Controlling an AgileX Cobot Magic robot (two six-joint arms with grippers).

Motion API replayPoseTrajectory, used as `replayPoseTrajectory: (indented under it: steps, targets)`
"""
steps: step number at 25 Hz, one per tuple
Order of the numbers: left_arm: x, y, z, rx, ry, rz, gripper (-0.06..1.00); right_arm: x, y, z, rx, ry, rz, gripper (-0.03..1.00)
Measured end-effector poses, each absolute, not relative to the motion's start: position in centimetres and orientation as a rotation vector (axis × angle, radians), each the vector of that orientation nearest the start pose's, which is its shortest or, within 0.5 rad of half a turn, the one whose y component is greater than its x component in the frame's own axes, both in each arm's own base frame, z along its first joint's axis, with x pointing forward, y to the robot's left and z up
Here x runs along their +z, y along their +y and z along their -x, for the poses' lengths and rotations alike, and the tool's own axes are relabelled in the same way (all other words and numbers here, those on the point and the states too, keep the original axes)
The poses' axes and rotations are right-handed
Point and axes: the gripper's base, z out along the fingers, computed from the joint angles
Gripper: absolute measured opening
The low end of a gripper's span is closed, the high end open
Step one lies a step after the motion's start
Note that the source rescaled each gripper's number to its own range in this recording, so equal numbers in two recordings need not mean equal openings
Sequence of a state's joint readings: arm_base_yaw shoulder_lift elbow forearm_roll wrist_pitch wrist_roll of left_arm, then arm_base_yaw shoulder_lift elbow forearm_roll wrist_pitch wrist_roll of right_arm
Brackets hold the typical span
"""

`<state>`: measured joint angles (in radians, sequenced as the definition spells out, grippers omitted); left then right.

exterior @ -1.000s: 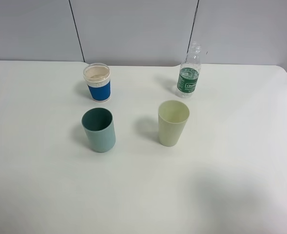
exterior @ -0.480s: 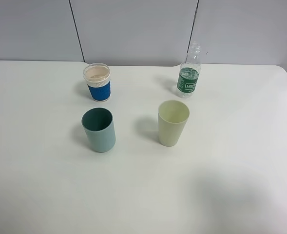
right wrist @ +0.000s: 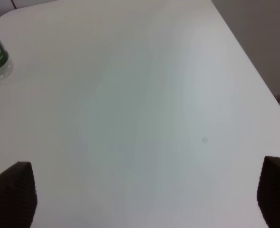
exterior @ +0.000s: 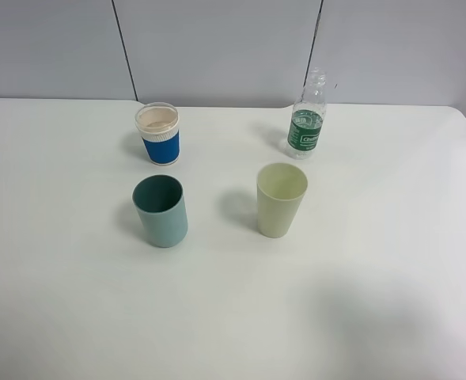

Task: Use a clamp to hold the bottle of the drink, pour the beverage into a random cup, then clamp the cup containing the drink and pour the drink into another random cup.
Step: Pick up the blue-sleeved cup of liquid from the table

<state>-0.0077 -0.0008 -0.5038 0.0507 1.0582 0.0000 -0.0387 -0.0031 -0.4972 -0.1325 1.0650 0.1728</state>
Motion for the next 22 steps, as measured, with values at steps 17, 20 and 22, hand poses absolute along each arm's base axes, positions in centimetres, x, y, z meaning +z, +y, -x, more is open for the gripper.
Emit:
replayPoseTrajectory:
  steps: [17, 20, 22]
  targets:
    - [28.4, 0.4, -10.3, 0.116, 2.253, -0.092, 1.0, 27.7, -1.0, 0.6, -0.075, 2.03, -0.222, 0.84]
    - [27.9, 0.4, -12.1, 0.108, 2.269, -0.098, 1.0, 27.7, -1.0, 0.6, -0.075, 2.03, -0.222, 0.84]
    - [27.6, 0.3, -13.3, 0.103, 2.269, -0.102, 1.0, 27.7, -1.0, 0.6, -0.075, 2.03, -0.222, 0.84]
